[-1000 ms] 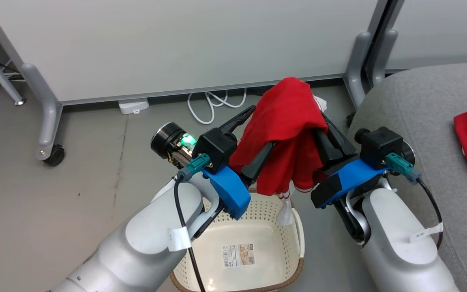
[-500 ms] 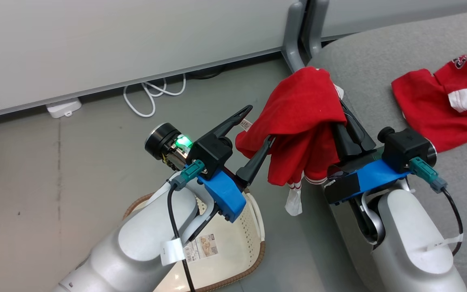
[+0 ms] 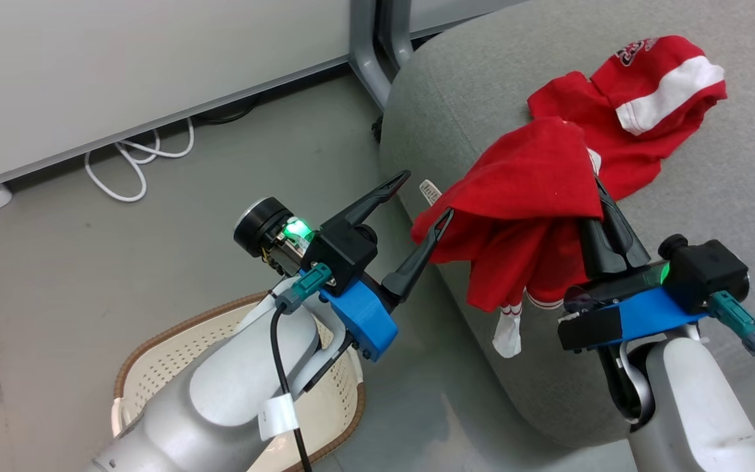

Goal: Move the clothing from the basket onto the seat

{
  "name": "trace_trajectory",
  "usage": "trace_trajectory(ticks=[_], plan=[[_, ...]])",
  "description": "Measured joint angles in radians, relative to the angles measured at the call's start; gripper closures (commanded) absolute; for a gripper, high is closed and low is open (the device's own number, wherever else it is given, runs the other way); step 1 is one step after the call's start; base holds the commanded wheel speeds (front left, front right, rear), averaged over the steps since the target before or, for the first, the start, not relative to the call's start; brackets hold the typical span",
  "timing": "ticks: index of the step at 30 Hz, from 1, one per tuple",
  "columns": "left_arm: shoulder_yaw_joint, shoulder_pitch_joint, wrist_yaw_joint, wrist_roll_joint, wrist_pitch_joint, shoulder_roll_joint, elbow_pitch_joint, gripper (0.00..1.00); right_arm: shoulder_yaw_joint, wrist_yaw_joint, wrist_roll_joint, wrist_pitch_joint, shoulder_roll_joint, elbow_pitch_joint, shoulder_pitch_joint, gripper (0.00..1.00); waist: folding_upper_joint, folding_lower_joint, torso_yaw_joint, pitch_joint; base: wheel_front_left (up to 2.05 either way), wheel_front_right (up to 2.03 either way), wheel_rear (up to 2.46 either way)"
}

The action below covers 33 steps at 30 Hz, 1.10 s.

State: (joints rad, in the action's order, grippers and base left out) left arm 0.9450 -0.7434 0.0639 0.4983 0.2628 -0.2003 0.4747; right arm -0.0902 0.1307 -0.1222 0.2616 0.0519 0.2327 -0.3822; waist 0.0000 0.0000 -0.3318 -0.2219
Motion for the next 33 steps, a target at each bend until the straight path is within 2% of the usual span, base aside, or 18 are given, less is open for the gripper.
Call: trace_trajectory(ticks=[9, 21, 28, 33], plan=[[-0.002, 0.001, 0.007, -0.016, 0.000, 0.004, 0.000, 0.00, 0.047, 0.000, -0.002, 0.000, 0.000, -0.067, 0.088, 1.00, 0.0000, 0.0001, -0.065, -0.018, 0.00, 0.00, 0.00], [-0.009, 0.003, 0.015, -0.025, 0.000, 0.004, -0.001, 0.00, 0.068, 0.000, -0.021, 0.000, 0.000, -0.091, 0.103, 1.00, 0.0000, 0.0000, -0.070, -0.025, 0.00, 0.00, 0.00], [-0.025, -0.044, 0.010, -0.040, -0.003, -0.025, -0.020, 0.00, 0.152, 0.000, -0.013, 0.000, 0.000, -0.135, -0.078, 1.00, 0.0000, 0.0000, -0.051, -0.094, 0.00, 0.00, 0.00], [-0.028, -0.112, 0.010, -0.067, -0.022, -0.053, -0.056, 0.00, 0.266, 0.000, -0.010, 0.000, 0.040, -0.169, -0.280, 1.00, 0.0000, 0.0001, -0.035, -0.184, 0.00, 0.00, 0.00]])
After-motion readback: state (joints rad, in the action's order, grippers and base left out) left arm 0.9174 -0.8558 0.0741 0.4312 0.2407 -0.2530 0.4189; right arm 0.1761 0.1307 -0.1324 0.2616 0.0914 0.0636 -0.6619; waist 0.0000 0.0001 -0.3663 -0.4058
